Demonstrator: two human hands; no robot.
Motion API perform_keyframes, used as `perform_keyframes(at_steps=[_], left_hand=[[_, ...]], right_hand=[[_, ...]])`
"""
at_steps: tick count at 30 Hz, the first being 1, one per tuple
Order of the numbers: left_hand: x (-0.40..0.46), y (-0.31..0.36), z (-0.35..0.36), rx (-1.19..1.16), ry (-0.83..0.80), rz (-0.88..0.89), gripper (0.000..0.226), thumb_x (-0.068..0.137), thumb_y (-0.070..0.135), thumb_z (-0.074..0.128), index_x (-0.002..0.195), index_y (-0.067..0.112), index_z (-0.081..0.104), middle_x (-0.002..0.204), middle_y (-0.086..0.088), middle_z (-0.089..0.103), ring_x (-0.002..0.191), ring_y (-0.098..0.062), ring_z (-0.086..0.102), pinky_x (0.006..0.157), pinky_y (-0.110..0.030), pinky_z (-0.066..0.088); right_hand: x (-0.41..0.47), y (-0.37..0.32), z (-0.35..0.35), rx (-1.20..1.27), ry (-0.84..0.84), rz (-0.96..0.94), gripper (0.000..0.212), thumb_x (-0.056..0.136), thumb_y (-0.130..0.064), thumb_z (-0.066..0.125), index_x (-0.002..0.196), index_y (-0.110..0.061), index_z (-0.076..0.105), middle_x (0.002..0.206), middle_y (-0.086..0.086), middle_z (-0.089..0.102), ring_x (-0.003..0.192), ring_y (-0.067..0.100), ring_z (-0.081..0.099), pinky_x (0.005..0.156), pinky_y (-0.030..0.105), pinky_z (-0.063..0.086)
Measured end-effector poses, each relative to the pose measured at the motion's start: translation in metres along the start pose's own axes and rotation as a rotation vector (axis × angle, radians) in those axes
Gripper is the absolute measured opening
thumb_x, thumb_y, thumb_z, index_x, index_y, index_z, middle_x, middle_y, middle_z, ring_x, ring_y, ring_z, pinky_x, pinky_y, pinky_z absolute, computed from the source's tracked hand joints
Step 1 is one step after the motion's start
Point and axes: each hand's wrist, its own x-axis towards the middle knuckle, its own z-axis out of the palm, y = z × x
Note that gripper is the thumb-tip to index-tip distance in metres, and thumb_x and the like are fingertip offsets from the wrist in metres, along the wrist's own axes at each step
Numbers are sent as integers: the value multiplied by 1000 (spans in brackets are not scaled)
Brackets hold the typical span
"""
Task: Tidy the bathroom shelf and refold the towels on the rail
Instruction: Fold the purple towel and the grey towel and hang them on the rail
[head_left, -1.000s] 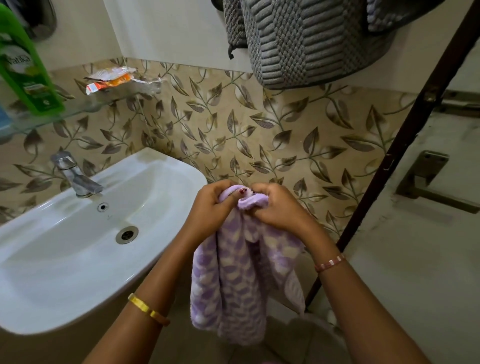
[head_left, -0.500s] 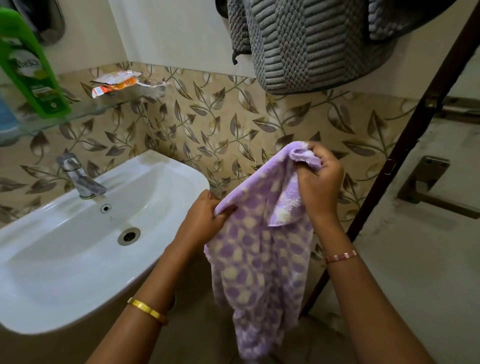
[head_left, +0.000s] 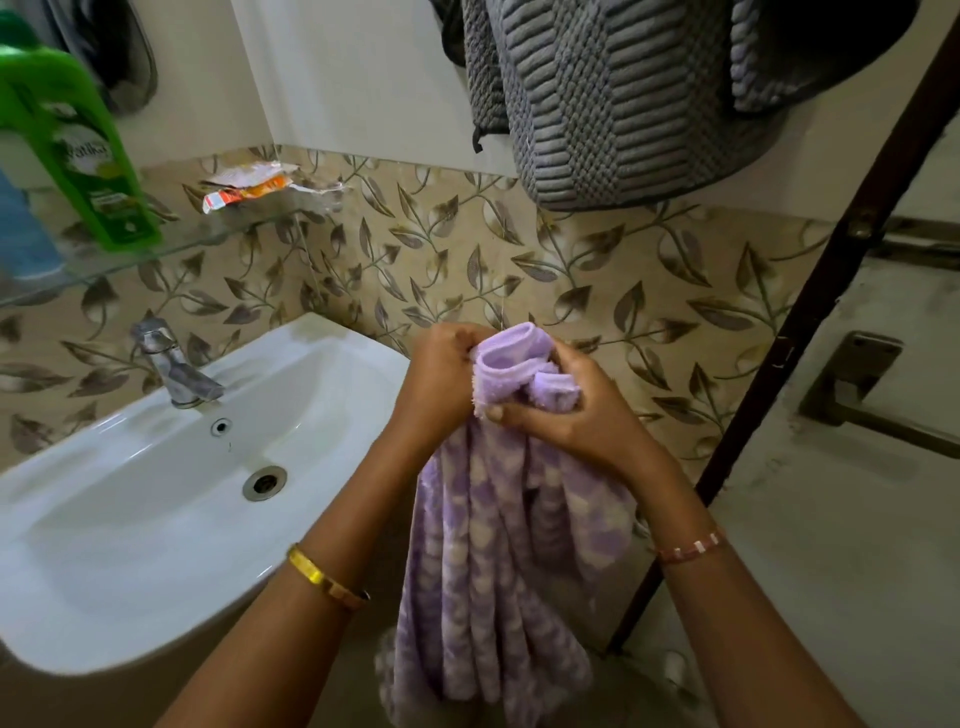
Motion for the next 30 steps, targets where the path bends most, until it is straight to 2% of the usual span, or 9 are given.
perform_keyframes(at_steps=[3,5,7,11,16,18,21,26,30], left_hand=[[-6,2,4,-181,49,-17,34,69,18,70,55,-7,53,53,0,37,52,-2,31,45,-19,27],[-9,-1,9,-403,88,-94,21,73,19,67,64,0,63,58,1,52,58,-3,45,53,-17,39],[-14,-13,15,-547,109,-178,16,80,24,61,71,12,65,69,-4,59,70,-13,52,62,-29,44],[-48,-55,33,-376,50,-230,34,88,29,56,62,6,54,59,-7,49,59,-13,44,57,-31,35],[-67,-68,41,-456,-12,-415,40,91,46,41,76,14,60,69,0,61,66,-13,57,61,-24,47],[-61,-59,41,-464,-58,-344,31,84,58,45,83,30,59,80,9,66,76,-6,63,65,-19,52],[-60,-51,40,-310,-104,-185,20,82,47,55,101,41,57,103,8,66,95,-8,63,79,-27,56],[-69,-69,40,-180,46,-252,17,89,23,53,89,18,69,85,-5,70,80,-18,66,74,-46,56],[-52,-59,28,-296,307,-310,34,93,23,46,72,3,63,69,-19,61,64,-16,55,57,-29,45]], right_hand=[[1,0,5,-96,140,-11,13,63,-26,56,65,-39,55,56,-21,62,57,-8,55,56,9,42],[3,0,10,-102,227,-55,21,65,-20,53,57,-39,56,52,-18,59,52,-5,51,52,10,39],[6,-3,10,-67,334,-92,25,69,-6,49,63,-28,60,57,-13,62,53,-3,50,53,10,39],[16,-16,-10,24,563,-100,30,70,2,46,72,-26,58,58,-20,60,56,-7,51,56,7,41],[17,-27,-14,24,489,-151,23,72,-5,56,82,-25,61,72,-11,62,64,-9,57,62,9,45],[15,-25,-6,25,507,-131,28,72,-1,54,88,-21,63,76,-12,63,67,-8,58,65,9,46],[15,-27,-3,47,569,-136,25,72,-2,55,79,-24,62,62,-20,61,62,-8,56,60,8,44],[12,-30,-12,80,602,-192,25,74,-5,59,67,-28,55,55,-22,58,53,-7,50,54,7,40],[1,-24,-21,-40,540,-172,21,68,-16,67,66,-33,54,73,-3,58,60,-1,51,57,10,42]])
